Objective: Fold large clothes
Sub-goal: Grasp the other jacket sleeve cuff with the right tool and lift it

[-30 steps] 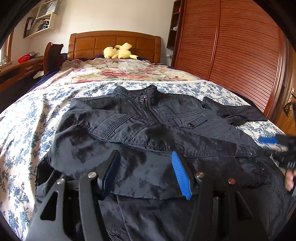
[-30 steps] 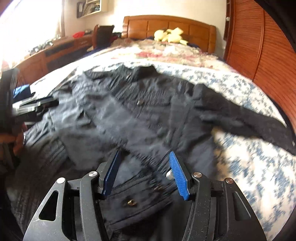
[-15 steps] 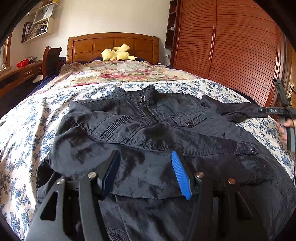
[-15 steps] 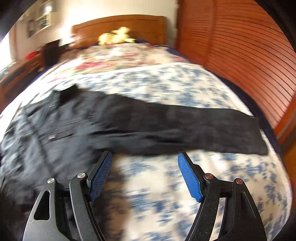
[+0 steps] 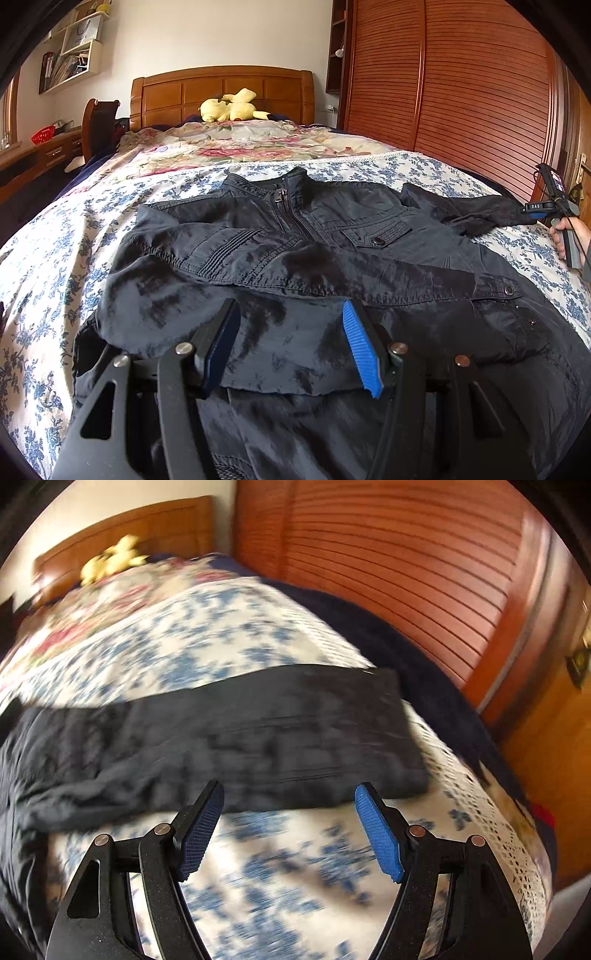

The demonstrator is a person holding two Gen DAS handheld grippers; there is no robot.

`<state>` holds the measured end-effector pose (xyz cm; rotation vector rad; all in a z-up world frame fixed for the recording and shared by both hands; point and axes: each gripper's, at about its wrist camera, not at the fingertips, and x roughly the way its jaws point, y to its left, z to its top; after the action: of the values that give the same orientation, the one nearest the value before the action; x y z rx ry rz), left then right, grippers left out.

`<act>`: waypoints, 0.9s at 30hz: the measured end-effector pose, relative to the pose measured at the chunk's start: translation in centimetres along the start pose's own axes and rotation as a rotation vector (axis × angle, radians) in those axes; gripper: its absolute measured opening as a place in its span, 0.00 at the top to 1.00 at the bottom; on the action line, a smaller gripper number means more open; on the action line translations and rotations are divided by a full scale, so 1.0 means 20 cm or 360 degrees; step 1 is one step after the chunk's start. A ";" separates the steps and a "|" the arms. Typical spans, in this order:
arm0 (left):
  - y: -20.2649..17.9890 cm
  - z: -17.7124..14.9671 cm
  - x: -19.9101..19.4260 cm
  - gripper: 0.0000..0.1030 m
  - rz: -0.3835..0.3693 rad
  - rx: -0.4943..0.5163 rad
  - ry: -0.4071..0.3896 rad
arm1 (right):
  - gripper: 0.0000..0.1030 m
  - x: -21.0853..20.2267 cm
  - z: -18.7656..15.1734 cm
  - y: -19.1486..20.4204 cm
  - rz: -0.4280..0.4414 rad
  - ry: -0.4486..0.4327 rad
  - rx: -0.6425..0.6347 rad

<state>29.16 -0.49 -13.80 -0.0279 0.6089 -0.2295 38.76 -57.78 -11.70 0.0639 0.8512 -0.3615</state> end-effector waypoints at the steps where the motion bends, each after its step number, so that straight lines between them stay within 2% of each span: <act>1: 0.00 0.00 0.00 0.45 0.0001 0.0004 0.0002 | 0.27 0.02 0.01 -0.04 -0.0005 0.0007 0.0044; 6: -0.01 0.00 0.00 0.45 -0.0007 0.0005 0.0006 | 0.27 0.05 0.03 -0.18 0.0048 0.0036 0.0263; 11: 0.00 0.00 0.00 0.45 -0.0005 0.0010 0.0009 | 0.27 0.11 0.03 -0.21 0.0071 0.0077 0.0353; 14: -0.01 0.00 0.00 0.45 -0.0006 0.0006 0.0009 | 0.26 0.14 0.04 -0.20 0.0042 0.0091 0.0345; 19: -0.01 0.00 0.00 0.45 -0.0005 0.0009 0.0008 | 0.29 0.21 0.05 -0.13 -0.0099 0.0150 0.0191; 20: -0.01 0.00 0.00 0.45 -0.0006 0.0008 0.0008 | 0.32 0.22 0.05 -0.11 -0.0120 0.0156 0.0168; 22: -0.01 0.00 0.00 0.45 -0.0006 0.0007 0.0006 | 0.46 0.22 0.05 -0.09 -0.0124 0.0164 0.0127; 24: 0.00 0.00 0.00 0.45 -0.0006 0.0007 0.0008 | 0.70 0.22 0.04 -0.05 -0.0095 0.0160 0.0083; 27: 0.00 0.00 0.00 0.45 -0.0005 0.0010 0.0010 | 0.79 0.20 0.03 0.03 -0.0130 0.0162 -0.0051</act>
<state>29.20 -0.59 -13.83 -0.0218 0.6143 -0.2344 41.85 -58.54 -14.41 0.0180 0.9622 -0.4241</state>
